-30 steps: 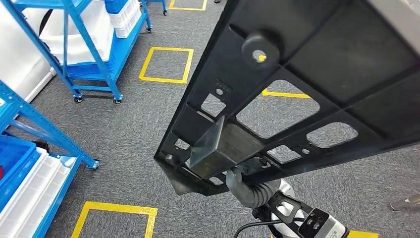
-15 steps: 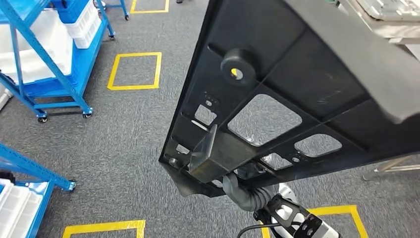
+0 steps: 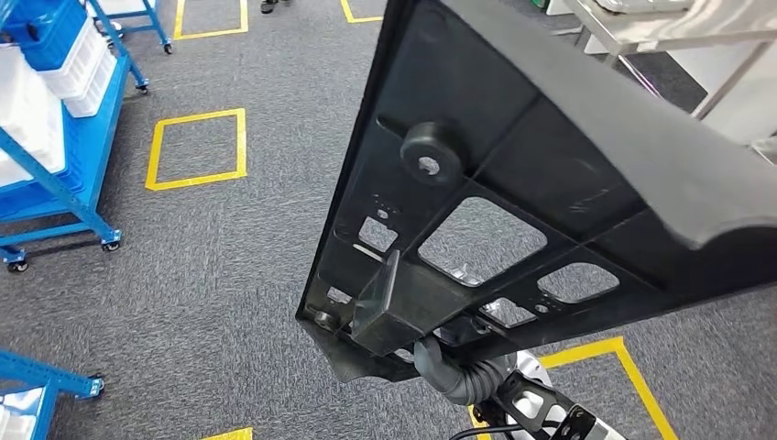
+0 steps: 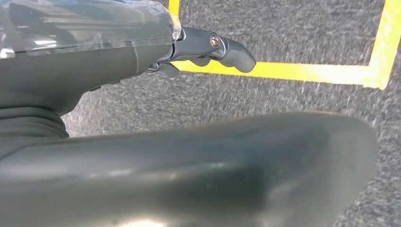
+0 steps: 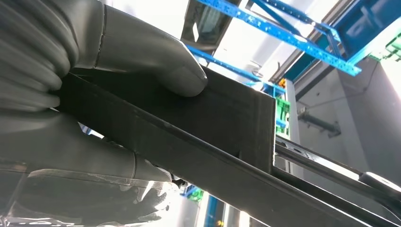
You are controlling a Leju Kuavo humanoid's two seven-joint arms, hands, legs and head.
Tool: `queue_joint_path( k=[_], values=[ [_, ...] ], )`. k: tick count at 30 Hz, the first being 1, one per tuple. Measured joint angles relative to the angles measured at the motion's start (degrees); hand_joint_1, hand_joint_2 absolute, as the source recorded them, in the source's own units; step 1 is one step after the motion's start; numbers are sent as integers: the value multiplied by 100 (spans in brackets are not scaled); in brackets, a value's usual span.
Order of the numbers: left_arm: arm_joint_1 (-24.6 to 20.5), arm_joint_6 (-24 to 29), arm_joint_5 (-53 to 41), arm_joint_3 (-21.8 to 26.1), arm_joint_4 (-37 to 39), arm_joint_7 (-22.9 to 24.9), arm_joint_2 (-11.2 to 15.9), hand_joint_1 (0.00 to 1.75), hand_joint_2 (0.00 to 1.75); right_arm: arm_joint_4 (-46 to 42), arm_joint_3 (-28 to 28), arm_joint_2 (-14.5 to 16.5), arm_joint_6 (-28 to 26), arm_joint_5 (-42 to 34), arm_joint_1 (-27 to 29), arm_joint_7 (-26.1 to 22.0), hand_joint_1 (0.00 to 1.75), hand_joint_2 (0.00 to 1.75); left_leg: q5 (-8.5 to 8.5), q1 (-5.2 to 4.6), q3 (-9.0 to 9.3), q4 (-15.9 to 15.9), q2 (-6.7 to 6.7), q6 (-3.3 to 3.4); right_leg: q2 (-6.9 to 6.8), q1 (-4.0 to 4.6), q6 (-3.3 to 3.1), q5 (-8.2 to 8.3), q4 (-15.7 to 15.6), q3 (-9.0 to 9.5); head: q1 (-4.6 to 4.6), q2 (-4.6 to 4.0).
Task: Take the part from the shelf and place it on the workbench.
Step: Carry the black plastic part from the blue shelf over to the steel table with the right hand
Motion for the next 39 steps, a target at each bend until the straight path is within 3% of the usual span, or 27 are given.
queue_joint_path(
  k=[1, 3, 5, 6, 7, 8, 10, 11, 12, 14, 16, 18, 20, 21, 22, 23, 24, 27, 29, 31, 33, 35, 37, 38, 39],
  values=[
    [-5, -1, -7, -4, 0, 12, -9, 0, 0, -7, -10, -1, 12, -7, 4, 0, 175, 175, -26, 10, 12, 11, -4, -31, 58, -9, -29, 8, -17, 7, 0, 0],
    [-9, -15, -32, -20, 1, 18, -28, 0, 0, -21, -31, 3, 29, -34, -3, 0, 175, 175, -215, 30, -69, 261, -192, -77, 167, -40, -99, 29, -60, 35, 1, 0],
    [9, -33, -61, -41, 4, 15, -43, 0, 0, -29, -44, 10, 28, -64, -10, 0, 175, 175, -577, 41, -397, 968, -430, -98, 280, -47, -145, 32, -69, 49, 0, 0],
    [22, -43, -71, -49, 6, 15, -48, 0, 0, -30, -46, 12, 19, -73, -6, 0, 175, 175, -724, 42, -593, 1354, -472, -105, 347, -43, -156, 31, -67, 51, 0, 0],
    [31, -55, -79, -58, 7, 15, -50, 0, 0, -30, -47, 12, 7, -80, -1, 0, 175, 175, -780, 42, -743, 1619, -490, -110, 419, -38, -159, 30, -65, 54, 0, 0],
    [37, -68, -90, -68, 7, 14, -51, 0, 0, -30, -50, 12, -4, -92, 3, 0, 175, 175, -716, 42, -797, 1670, -497, -110, 492, -35, -159, 28, -61, 62, 0, 0],
    [33, -95, -108, -91, 7, 7, -51, 0, 0, -33, -56, 12, -6, -136, 4, 0, 175, 175, -307, 48, -605, 1146, -549, -94, 633, -38, -143, 17, -50, 88, 1, 0],
    [31, -103, -114, -100, 7, -5, -51, 0, 0, -35, -61, 12, 1, -159, 2, 0, 175, 175, -101, 57, -441, 751, -661, -80, 697, -40, -126, 7, -37, 96, 1, 0],
    [28, -110, -114, -107, 7, -21, -51, 0, 0, -38, -68, 13, 11, -176, -3, 1, 175, 175, 33, 67, -304, 413, -775, -66, 762, -38, -100, -3, -14, 87, 1, 0],
    [23, -118, -114, -116, 7, -56, -52, 0, 0, -44, -86, 16, 28, -190, -13, 1, 175, 175, 87, 63, -191, 112, -924, -30, 874, -46, -29, -1, 11, 44, 0, 0],
    [6, -126, -119, -126, 7, -78, -55, 0, 0, -48, -110, 19, 31, -191, -25, 1, 175, 175, 99, 53, -170, 67, -846, 33, 941, -65, 43, 14, 8, 14, -1, 0],
    [-10, -129, -127, -131, 7, -86, -59, 0, 0, -49, -140, 19, 14, -191, -64, 0, 175, 175, 132, 61, -136, 18, -729, 111, 742, -62, 100, -118, 211, -83, 1, 0],
    [-5, -114, -147, -132, 7, -84, -56, 0, 0, -49, -173, 19, -18, -196, -112, 0, 175, 175, 140, 48, -123, -6, -599, 160, 455, -71, 149, -456, 851, -395, 1, 0],
    [1, -101, -161, -132, 7, -80, -54, 0, 0, -46, -188, 19, -32, -200, -124, 0, 175, 175, 134, 36, -124, -5, -533, 172, 396, -86, 170, -618, 1242, -593, 1, 0],
    [6, -86, -179, -133, 7, -72, -50, 0, 0, -42, -203, 18, -43, -204, -126, 1, 175, 175, 127, 27, -123, -4, -470, 175, 373, -100, 184, -703, 1531, -743, 1, 0],
    [7, -69, -199, -135, 7, -60, -46, 0, 0, -38, -215, 17, -51, -212, -129, 1, 175, 175, 118, 21, -119, -2, -408, 174, 361, -110, 192, -682, 1629, -798, 1, 0],
    [6, -53, -214, -140, 7, -45, -44, 0, 0, -34, -224, 17, -61, -226, -136, 1, 175, 175, 107, 18, -110, -1, -349, 168, 342, -116, 191, -560, 1493, -733, 1, 0],
    [-1, -21, -228, -163, 7, 1, -41, 0, 0, -31, -240, 16, -84, -315, -196, 0, 175, 175, 59, 1, -58, 5, -211, 115, 85, -77, 125, -68, 353, -147, 1, 0],
    [-4, -18, -194, -169, 7, 19, -31, 0, 0, -27, -248, 14, -98, -369, -233, 1, 175, 175, 28, -17, -36, 8, -137, 58, -19, -19, 55, -8, 12, 18, 1, 0],
    [-12, -15, -136, -167, 7, 21, -13, 0, 0, -22, -253, 8, -118, -384, -241, 1, 175, 175, 0, -19, -14, -2, -59, -5, 89, -7, -9, -1, -14, 18, 1, 0],
    [-23, 6, -64, -155, 7, -7, 16, 0, 0, -21, -256, 4, -139, -375, -239, 1, 175, 175, -122, 1, -42, 137, -154, -60, 184, -36, -75, 20, -67, 53, 1, 0],
    [-20, 46, 15, -124, 7, -43, 58, 0, 0, -21, -255, 3, -158, -363, -228, 0, 175, 175, -442, 22, -293, 714, -379, -97, 272, -54, -127, 31, -97, 80, 1, 0],
    [5, 103, 83, -79, 6, -62, 118, 0, 0, -19, -255, 2, -177, -345, -194, 0, 175, 175, -739, 25, -690, 1480, -482, -119, 391, -45, -151, 28, -93, 80, 1, 0],
    [15, 139, 107, -60, 6, -63, 156, 0, 0, -17, -256, 1, -191, -336, -174, 1, 175, 175, -745, 25, -808, 1666, -494, -124, 458, -39, -153, 26, -90, 82, 1, 0],
    [20, 169, 119, -40, 5, -57, 196, 0, 0, -16, -255, 1, -206, -327, -159, 1, 175, 175, -633, 25, -825, 1632, -501, -122, 527, -36, -152, 24, -85, 88, 1, 0]
  ],
)
